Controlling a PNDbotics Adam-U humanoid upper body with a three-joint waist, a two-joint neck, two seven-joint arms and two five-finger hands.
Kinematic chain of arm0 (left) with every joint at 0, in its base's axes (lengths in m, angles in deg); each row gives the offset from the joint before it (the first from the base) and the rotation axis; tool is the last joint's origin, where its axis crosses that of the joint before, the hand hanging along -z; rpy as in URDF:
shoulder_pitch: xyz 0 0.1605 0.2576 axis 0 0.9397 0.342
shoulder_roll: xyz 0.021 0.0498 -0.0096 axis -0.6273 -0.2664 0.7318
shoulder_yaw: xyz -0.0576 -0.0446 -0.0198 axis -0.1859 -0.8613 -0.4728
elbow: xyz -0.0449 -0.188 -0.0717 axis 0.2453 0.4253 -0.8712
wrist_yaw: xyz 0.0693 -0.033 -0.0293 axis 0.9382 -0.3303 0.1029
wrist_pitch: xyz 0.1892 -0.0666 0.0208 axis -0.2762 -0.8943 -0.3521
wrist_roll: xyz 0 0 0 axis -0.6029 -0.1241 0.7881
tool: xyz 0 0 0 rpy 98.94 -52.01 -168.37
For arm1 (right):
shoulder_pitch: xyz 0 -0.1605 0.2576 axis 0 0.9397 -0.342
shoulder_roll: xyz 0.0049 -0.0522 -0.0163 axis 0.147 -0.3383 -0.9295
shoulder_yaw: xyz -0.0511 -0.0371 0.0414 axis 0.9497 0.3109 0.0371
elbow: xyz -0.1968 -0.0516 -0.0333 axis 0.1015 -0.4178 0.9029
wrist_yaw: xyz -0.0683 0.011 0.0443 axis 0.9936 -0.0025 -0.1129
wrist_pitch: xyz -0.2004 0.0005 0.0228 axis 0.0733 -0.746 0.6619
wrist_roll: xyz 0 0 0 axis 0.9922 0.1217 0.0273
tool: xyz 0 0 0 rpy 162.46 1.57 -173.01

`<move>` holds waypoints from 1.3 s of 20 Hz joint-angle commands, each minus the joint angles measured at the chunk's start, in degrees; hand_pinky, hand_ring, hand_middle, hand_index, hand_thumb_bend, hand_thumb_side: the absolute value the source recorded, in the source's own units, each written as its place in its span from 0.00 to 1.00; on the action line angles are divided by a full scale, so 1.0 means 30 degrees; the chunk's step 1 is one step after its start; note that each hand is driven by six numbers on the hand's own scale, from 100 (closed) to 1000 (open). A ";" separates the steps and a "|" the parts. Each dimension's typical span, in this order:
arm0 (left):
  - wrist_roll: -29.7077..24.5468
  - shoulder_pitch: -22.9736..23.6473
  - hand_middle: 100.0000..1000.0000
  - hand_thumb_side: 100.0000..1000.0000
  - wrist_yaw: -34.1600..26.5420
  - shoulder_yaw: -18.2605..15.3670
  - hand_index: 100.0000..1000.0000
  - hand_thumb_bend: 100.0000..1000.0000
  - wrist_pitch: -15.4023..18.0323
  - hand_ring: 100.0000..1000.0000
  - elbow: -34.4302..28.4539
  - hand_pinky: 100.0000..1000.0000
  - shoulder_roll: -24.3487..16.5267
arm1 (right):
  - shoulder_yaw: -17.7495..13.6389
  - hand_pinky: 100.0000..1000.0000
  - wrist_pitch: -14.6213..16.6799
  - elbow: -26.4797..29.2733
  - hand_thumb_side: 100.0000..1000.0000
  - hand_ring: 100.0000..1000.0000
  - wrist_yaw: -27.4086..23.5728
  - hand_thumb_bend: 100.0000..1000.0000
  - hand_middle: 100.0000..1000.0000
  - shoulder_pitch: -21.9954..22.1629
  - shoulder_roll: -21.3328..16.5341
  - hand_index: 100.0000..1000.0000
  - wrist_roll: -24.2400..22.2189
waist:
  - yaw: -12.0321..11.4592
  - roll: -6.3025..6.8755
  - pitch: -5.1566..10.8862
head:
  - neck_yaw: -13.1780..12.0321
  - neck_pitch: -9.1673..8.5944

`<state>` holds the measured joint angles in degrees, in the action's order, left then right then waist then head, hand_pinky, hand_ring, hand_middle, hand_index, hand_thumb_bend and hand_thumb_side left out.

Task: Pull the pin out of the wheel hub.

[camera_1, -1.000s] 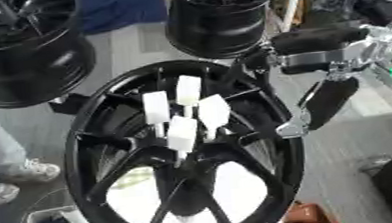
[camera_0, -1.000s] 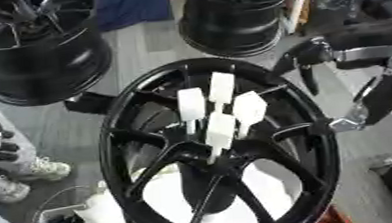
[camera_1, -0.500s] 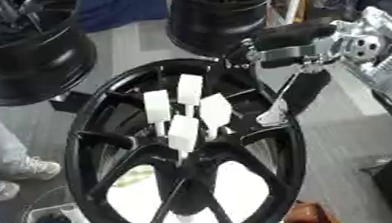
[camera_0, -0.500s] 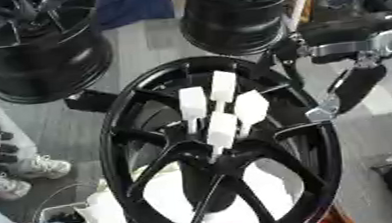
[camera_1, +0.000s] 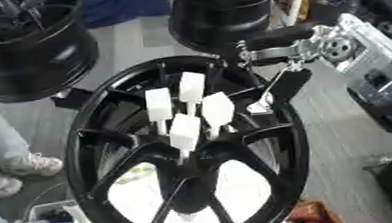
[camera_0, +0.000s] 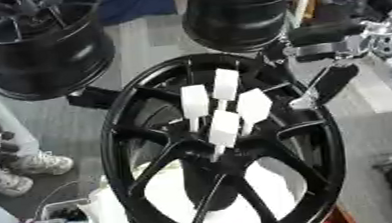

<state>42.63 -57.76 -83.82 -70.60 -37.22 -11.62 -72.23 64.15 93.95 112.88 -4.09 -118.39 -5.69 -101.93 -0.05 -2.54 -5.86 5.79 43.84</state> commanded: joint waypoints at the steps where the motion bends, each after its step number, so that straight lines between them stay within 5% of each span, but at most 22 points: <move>1: -0.0083 -0.0257 0.54 0.50 -0.0024 0.0027 0.86 0.00 0.0034 0.52 -0.0356 0.52 -0.0164 | -0.0120 0.52 0.0272 -0.0514 0.23 0.36 0.0428 0.17 0.77 -0.0443 -0.0077 0.87 -0.0034 | -0.0042 0.0077 0.0160 | 0.0086 0.0094; 26: -0.0171 -0.0227 0.54 0.50 -0.0017 0.0099 0.86 0.00 -0.0010 0.52 -0.0318 0.52 0.0004 | 0.0586 0.48 0.0966 -0.2342 0.26 0.33 0.1236 0.19 0.73 -0.0793 0.1515 0.82 -0.0930 | -0.0127 0.0132 0.0076 | 0.0341 0.0094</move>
<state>42.31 -57.79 -83.82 -70.28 -37.35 -11.62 -71.72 66.40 96.69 105.89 -0.90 -119.45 -0.49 -104.60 -0.40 -2.25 -6.13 6.63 43.84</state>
